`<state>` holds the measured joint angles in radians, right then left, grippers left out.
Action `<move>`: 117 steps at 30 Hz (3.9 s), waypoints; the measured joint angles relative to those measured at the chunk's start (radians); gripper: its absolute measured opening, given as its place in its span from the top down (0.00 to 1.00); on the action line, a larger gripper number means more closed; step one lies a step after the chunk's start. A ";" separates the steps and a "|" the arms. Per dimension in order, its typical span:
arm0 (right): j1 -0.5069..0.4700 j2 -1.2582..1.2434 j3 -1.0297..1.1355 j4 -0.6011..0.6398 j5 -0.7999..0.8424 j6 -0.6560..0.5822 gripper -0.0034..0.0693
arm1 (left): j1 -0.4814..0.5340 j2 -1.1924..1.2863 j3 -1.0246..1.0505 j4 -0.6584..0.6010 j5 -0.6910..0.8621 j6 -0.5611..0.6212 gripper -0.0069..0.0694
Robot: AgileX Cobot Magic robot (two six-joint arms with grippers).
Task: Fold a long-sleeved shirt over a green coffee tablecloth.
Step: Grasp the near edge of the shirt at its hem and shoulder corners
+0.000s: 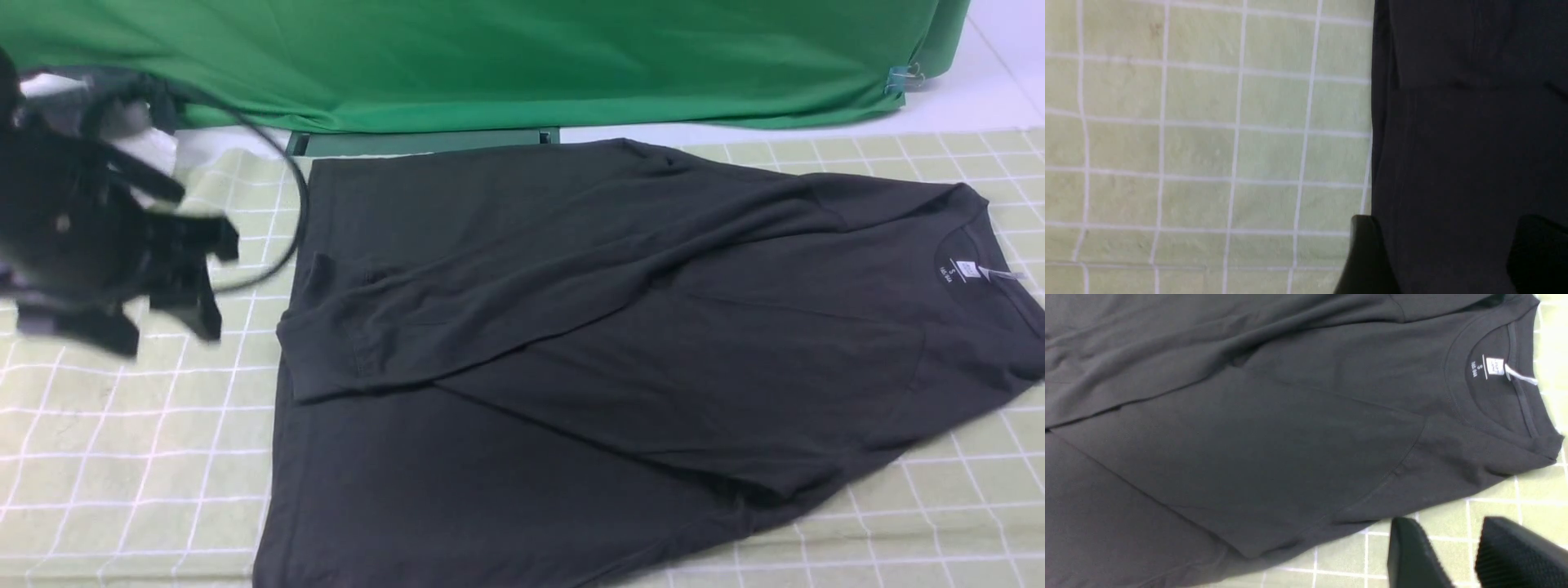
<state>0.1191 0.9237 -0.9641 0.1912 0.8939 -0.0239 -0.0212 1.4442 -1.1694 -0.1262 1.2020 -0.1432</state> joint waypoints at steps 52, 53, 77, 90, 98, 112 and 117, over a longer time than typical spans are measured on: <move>0.000 0.130 0.000 0.000 -0.007 -0.016 0.62 | -0.249 0.011 0.597 -0.149 -0.488 -0.065 0.67; 0.000 0.130 0.000 0.000 -0.004 -0.023 0.62 | -0.249 0.013 0.597 -0.156 -0.498 -0.061 0.73; 0.483 0.555 0.138 -0.097 -0.176 -0.364 0.35 | -0.249 -0.194 0.598 -0.145 -0.414 0.122 0.88; 0.509 0.752 0.137 -0.262 -0.291 -0.378 0.34 | -0.249 -0.194 0.598 -0.176 -0.416 0.154 0.88; 0.509 0.763 0.098 -0.286 -0.272 -0.377 0.34 | -0.249 -0.194 0.598 -0.178 -0.416 0.154 0.88; 0.509 0.794 0.018 -0.292 -0.176 -0.319 0.38 | -0.249 -0.194 0.598 -0.178 -0.418 0.154 0.88; 0.509 0.827 0.016 -0.293 -0.184 -0.318 0.38 | -0.249 -0.194 0.598 -0.178 -0.424 0.157 0.88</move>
<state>0.6284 1.7510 -0.9478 -0.1019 0.7099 -0.3421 -0.2699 1.2501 -0.5712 -0.3044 0.7775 0.0141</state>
